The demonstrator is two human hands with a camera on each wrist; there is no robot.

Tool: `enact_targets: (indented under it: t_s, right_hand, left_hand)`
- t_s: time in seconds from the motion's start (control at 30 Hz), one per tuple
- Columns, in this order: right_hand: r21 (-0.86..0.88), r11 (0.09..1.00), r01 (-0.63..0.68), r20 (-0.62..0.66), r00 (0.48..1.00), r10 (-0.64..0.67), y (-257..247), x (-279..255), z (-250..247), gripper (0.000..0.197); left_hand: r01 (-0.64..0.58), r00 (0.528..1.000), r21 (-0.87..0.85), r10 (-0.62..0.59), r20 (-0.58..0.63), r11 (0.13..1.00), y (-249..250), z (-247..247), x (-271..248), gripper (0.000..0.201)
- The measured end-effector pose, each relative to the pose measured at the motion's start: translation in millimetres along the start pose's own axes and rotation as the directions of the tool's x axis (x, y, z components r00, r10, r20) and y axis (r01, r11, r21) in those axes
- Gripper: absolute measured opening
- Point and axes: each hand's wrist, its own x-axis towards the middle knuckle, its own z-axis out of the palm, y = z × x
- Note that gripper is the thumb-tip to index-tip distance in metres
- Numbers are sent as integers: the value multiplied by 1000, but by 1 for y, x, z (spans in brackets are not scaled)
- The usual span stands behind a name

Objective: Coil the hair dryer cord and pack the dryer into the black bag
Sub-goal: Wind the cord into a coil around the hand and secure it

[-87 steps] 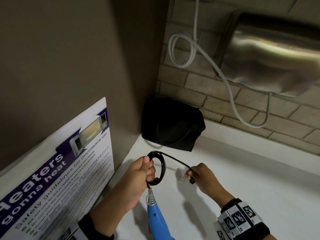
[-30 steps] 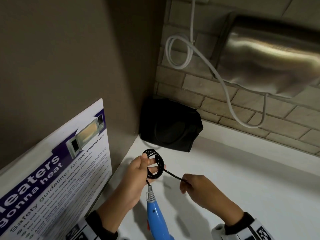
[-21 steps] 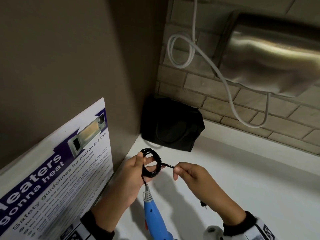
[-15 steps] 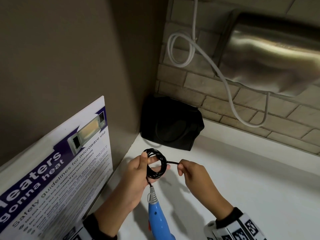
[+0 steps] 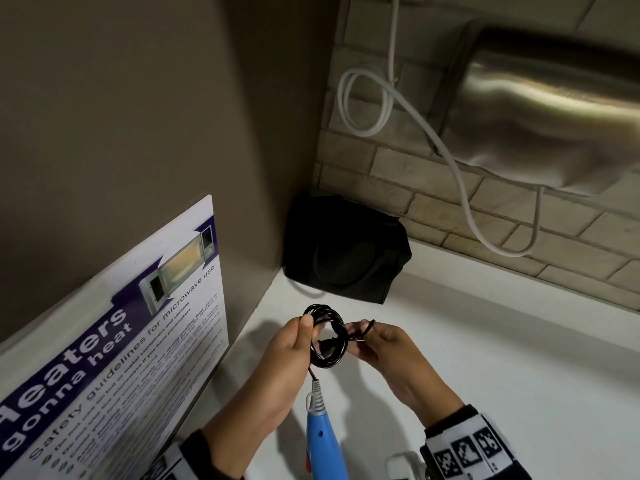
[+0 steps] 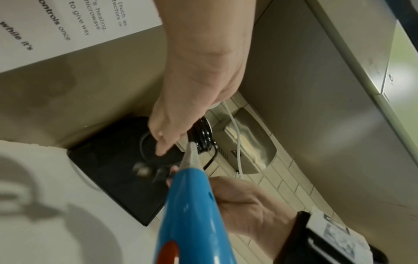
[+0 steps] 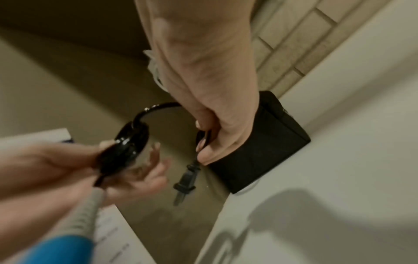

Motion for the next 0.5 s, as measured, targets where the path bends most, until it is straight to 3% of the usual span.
enact_targets:
  t_s: [0.13,0.23,0.5]
  right_hand:
    - [323,940,-111,67,993,94,-10,-9,10,47]
    - [434,885,-167,62,986,156,-14,-9,12,33]
    - [635,723,-272,76,954,291,-15,-8,15,31]
  left_hand:
    - [-20,999,56,22,-35,998,1,1,1,27]
    - [-34,998,94,40,-57,995,-2,-1,4,30]
    - [4,1000,56,-5,17,998,-7,2,3,31]
